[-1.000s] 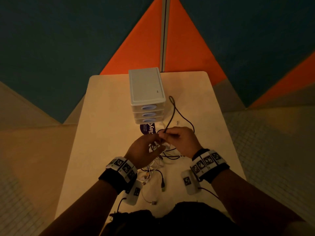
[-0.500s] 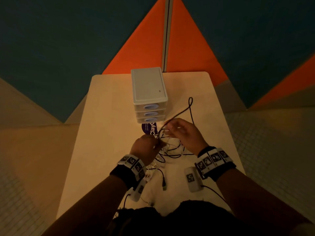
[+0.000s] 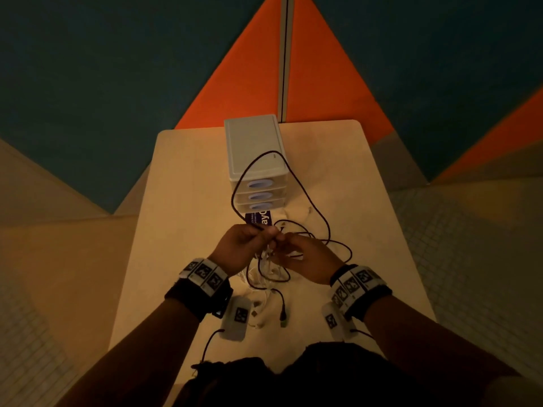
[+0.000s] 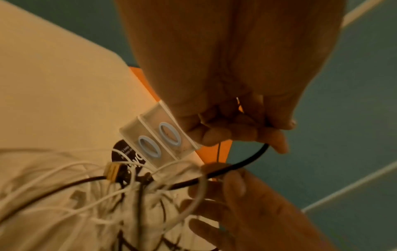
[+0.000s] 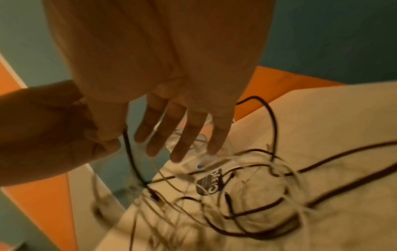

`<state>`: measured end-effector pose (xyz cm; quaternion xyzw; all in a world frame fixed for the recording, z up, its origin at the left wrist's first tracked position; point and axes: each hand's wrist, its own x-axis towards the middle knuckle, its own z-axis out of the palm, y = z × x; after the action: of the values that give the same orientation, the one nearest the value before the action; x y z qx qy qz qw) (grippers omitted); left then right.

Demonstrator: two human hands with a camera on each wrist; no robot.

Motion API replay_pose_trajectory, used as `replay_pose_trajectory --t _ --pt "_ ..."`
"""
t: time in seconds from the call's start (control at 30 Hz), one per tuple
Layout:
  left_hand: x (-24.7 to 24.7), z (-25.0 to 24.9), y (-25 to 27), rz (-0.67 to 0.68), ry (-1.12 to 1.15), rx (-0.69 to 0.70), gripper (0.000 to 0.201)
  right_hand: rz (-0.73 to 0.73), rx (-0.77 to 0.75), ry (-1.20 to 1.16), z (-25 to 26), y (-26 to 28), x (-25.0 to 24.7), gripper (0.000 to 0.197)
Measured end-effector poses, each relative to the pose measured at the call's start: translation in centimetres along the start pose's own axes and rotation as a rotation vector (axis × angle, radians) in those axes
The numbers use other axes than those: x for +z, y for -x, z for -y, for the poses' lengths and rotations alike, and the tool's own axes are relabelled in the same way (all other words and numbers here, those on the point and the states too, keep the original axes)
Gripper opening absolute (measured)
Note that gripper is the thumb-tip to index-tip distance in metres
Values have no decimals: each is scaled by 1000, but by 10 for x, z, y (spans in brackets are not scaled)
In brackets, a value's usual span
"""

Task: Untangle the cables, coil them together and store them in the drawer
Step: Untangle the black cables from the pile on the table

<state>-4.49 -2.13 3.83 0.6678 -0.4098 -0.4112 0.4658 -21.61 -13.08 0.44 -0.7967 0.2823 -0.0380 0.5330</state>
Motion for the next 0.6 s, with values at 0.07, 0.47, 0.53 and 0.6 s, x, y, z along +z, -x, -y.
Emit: replay_pose_trajectory --t 0.07,0.47,0.53,0.6 --pt "0 -9 2 3 197 10 33 -57 -48 -18 3 -4 1 29" --pt "4 16 -1 205 -284 -12 39 -195 -38 -483 34 -23 -28 14" --pt "15 21 1 209 -285 -21 20 -176 -28 -513 38 -28 -33 16" --pt "18 25 2 147 -184 -27 23 -182 -38 -451 38 -28 -39 21"
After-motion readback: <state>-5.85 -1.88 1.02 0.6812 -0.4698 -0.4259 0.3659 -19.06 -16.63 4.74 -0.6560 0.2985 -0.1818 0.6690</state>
